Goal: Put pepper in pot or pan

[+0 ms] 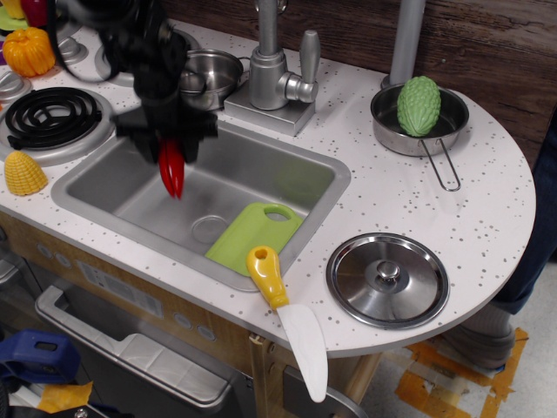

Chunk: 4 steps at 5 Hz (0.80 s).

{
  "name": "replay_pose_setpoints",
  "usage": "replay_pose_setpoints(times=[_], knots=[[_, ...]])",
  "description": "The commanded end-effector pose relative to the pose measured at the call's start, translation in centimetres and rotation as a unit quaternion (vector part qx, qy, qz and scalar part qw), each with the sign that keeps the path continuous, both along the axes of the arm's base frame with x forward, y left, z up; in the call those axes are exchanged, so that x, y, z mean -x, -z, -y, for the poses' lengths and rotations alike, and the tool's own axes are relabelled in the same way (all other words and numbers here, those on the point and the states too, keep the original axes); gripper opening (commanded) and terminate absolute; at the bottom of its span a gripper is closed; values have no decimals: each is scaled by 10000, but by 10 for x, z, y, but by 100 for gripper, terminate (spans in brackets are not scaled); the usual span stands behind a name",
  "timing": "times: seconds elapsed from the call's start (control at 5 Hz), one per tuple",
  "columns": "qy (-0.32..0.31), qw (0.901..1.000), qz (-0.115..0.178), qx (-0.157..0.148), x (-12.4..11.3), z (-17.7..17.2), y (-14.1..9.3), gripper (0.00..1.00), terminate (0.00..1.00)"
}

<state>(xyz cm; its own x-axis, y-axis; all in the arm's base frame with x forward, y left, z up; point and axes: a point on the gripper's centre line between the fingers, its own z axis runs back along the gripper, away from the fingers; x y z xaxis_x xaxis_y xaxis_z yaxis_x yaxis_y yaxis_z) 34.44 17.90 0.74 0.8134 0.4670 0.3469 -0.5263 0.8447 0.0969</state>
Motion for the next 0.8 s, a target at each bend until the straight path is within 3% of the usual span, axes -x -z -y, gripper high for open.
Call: replay_pose_setpoints(times=[0.0,0.2,0.4,0.6], knots=[[595,9925,354,-1007,-31,-15,-83,0,0],[1039,9870,246,-1198,-50,-16,-97,0,0],[1688,9724,482,-1535,-73,-21,-104,0,0],[2088,9644,519,-1536,-87,-26,-103,0,0]])
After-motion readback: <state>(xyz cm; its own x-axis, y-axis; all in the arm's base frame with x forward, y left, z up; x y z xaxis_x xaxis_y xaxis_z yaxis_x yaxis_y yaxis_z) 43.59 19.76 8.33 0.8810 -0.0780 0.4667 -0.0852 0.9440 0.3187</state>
